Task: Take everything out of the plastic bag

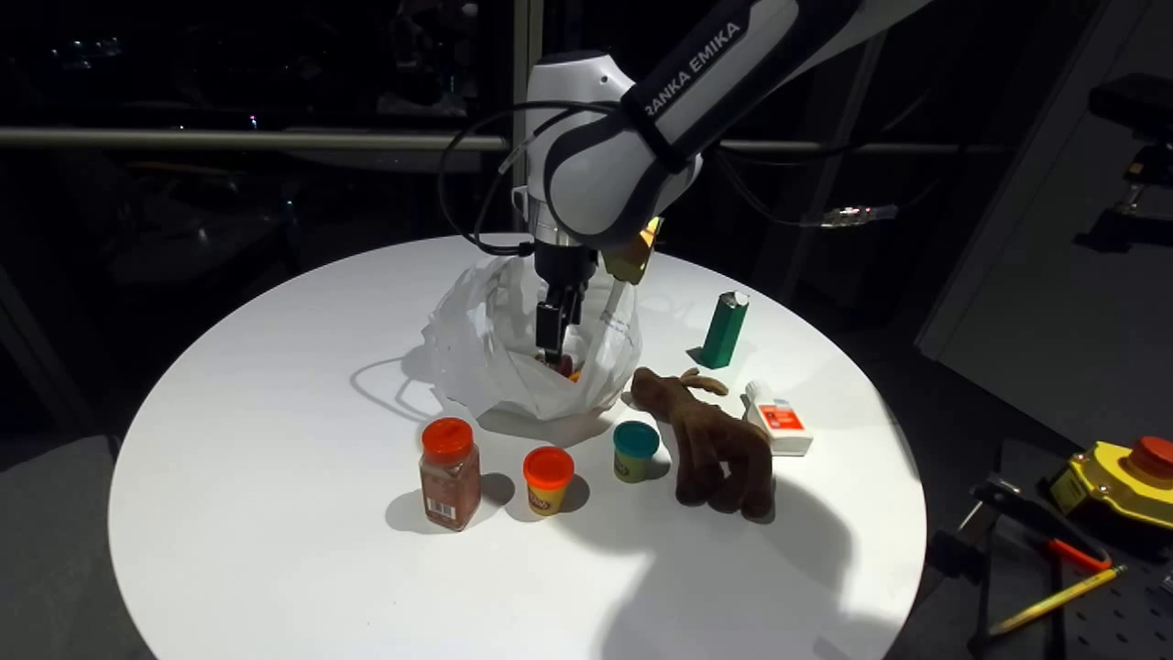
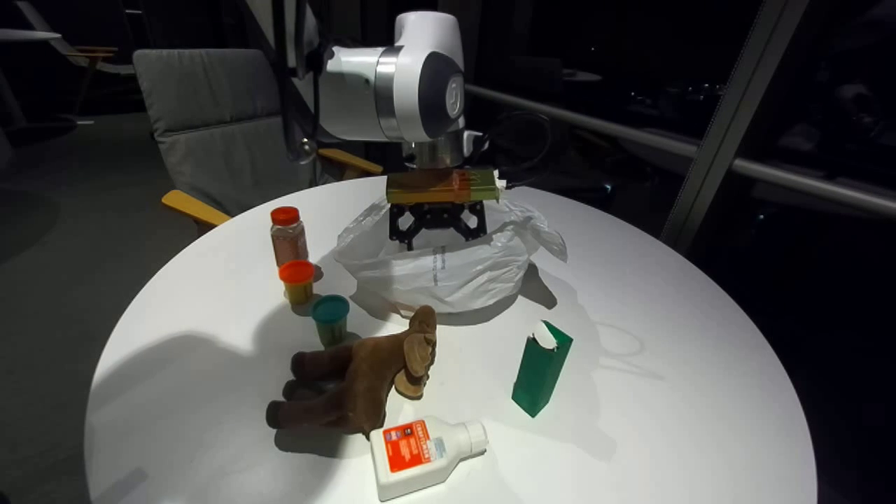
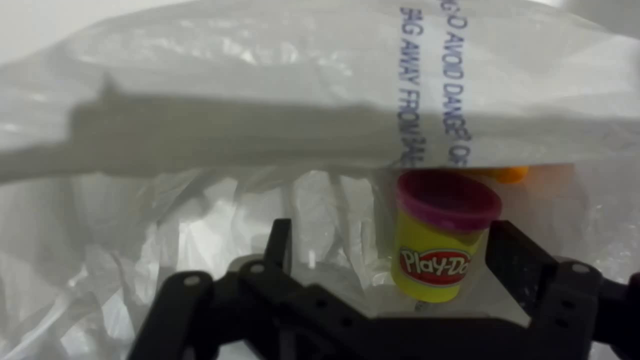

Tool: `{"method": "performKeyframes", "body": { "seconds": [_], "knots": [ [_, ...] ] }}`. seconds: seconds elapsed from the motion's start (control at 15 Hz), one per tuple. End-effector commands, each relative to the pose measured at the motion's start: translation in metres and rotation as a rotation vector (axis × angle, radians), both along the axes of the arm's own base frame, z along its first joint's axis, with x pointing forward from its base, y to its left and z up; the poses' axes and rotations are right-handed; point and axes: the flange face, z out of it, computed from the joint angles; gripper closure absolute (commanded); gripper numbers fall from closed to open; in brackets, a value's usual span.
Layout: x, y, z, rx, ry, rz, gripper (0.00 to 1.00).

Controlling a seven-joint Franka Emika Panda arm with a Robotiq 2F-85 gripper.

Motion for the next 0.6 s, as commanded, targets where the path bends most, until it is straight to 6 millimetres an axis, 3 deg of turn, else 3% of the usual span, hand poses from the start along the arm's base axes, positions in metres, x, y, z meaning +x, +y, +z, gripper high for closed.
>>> {"method": "performKeyframes", "body": {
  "seconds": [0.0,0.53],
  "knots": [
    [-0.008,0.002,0.008,0.035,0.04,0.028,0.0],
    [-0.016,0.018,-0.016,0.042,0.12,0.075,0.0]
  ]
}}
